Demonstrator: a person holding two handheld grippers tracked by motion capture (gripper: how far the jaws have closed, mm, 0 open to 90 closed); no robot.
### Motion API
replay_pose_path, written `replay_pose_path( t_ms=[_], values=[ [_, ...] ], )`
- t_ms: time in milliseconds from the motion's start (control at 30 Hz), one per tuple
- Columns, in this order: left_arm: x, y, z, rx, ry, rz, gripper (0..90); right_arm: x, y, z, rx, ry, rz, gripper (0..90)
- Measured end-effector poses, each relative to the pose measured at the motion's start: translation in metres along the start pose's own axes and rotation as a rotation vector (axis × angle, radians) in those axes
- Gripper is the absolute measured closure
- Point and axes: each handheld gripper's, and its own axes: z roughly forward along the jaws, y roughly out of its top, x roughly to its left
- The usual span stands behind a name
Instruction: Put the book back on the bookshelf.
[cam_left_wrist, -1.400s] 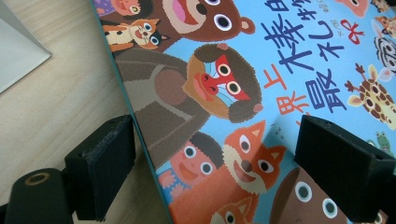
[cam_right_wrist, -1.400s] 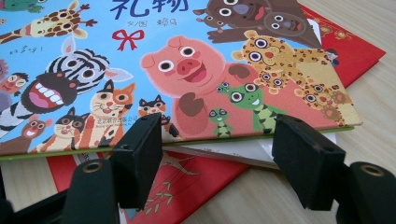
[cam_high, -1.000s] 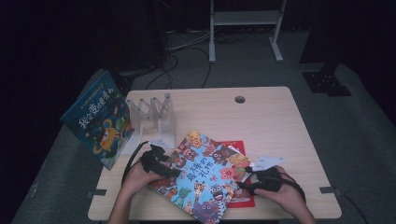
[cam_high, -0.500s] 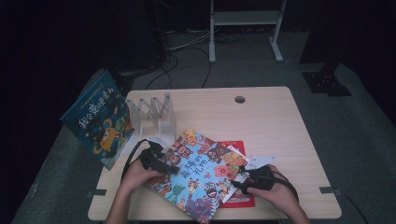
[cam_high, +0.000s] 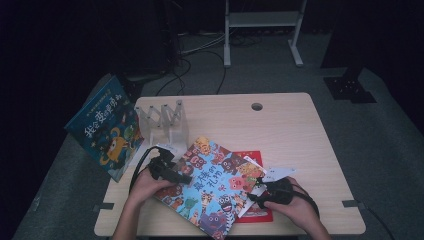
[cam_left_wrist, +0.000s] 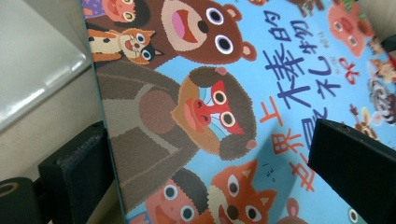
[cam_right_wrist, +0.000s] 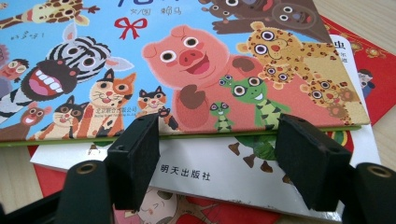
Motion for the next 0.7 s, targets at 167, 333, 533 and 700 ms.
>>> replay_pose_path(
  t_ms=[167,333,533,700],
  values=[
    [-0.008,0.009,-0.011,0.001,0.004,0.03,3.1,-0.001,0.0,0.0,0.002,0.002,-0.003,29.4],
    [-0.012,0.017,-0.02,0.001,-0.004,0.051,5.3,-0.001,0.0,0.0,0.004,0.003,-0.004,29.2],
    [-0.023,0.033,-0.036,0.002,-0.001,0.106,6.3,0.0,0.002,0.0,0.017,-0.004,-0.004,29.1],
    [-0.031,0.045,-0.048,-0.015,-0.004,0.145,9.4,0.001,0.003,0.001,0.027,-0.009,-0.006,28.9]
  ],
)
